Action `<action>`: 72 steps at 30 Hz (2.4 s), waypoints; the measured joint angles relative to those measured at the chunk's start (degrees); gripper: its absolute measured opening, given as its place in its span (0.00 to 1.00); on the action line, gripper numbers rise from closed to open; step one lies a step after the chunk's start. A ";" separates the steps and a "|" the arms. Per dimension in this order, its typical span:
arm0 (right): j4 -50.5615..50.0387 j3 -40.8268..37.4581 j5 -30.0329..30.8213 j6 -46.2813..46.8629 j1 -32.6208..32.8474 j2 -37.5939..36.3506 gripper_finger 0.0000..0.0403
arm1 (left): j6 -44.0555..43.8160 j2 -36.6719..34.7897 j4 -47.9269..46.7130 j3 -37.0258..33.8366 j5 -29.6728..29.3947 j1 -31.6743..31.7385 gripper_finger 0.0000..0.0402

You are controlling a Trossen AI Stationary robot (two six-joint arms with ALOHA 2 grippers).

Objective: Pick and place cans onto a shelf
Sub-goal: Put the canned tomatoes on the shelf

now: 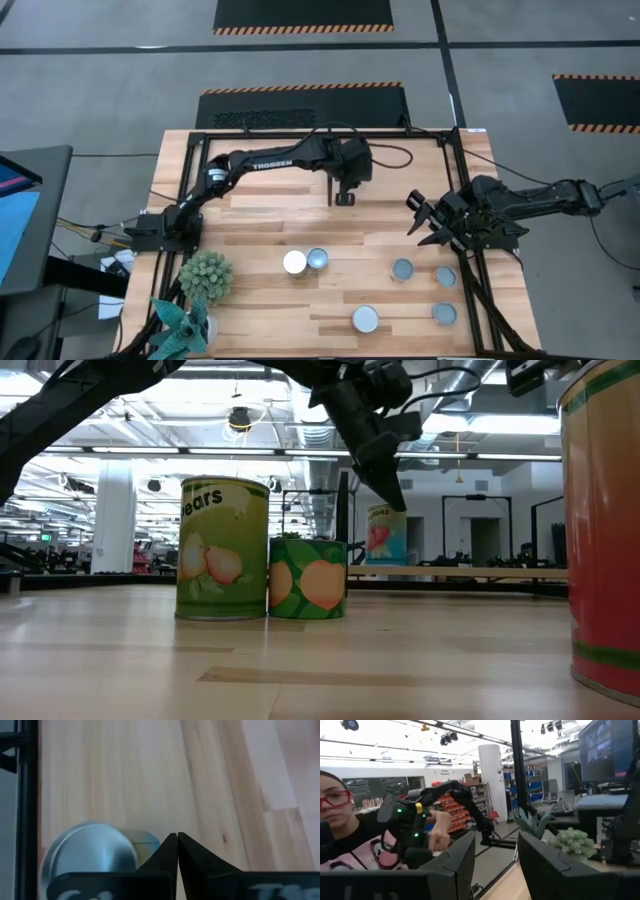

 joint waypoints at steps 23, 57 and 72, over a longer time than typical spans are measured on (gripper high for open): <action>-0.41 0.00 0.02 -0.42 2.72 -0.04 0.43 | 0.01 0.00 2.05 -0.02 -0.07 4.05 0.00; -1.26 0.04 0.11 -0.44 2.70 -0.04 0.43 | 2.35 4.61 15.47 0.63 1.70 4.13 0.00; -1.83 0.04 0.07 -0.46 2.70 -0.04 0.43 | 2.52 4.20 10.82 0.72 -3.02 4.19 0.00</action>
